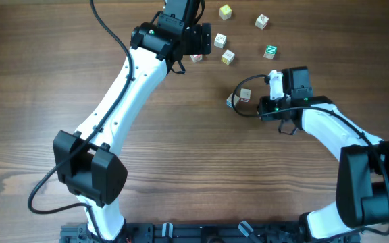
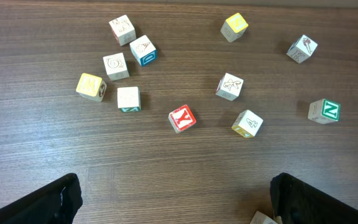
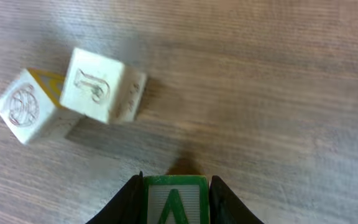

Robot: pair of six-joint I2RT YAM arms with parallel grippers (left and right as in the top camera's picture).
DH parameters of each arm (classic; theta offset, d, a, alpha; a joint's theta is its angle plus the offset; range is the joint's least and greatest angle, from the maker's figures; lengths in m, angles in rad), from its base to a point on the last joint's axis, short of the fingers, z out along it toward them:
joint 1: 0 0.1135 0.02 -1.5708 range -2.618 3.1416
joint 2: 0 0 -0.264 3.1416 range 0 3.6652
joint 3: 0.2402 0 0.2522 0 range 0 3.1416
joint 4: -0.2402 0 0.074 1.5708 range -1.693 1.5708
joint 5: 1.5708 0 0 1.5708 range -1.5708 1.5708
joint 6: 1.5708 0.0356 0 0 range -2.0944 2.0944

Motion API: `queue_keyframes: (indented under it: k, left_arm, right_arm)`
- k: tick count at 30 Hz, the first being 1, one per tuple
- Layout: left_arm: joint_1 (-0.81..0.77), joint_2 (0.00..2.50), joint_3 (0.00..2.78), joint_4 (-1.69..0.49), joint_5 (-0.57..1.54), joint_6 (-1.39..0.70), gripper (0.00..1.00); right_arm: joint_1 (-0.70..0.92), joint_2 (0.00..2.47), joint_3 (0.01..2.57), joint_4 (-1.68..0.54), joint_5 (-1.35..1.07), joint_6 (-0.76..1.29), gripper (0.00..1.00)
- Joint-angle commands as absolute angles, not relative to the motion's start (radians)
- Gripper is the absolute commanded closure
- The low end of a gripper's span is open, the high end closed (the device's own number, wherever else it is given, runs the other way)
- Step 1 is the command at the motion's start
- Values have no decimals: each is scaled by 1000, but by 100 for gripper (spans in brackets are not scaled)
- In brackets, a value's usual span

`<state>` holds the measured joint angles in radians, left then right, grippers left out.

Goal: Form a circle

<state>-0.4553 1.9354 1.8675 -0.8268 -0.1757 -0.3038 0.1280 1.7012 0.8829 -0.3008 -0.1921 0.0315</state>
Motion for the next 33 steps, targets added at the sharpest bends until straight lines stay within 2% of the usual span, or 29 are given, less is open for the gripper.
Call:
queue_keyframes:
  k: [1,13,17,33]
  left_arm:
    - [-451,1913,1885,-825,-184,-295,0]
    - [-451,1913,1885,-825,-184,-295,0]
    - [-451,1913,1885,-825,-184,-295,0]
    - [-451,1913,1885,-825,-184,-295,0]
  right_arm:
    - [126,1719,874,-278,-228,19,76]
    - [126,1719,874,-241,-265,19,69]
    - [126,1719,874,-239,-264,19,60]
    - [125,1702,900,-247,-263,46,59]
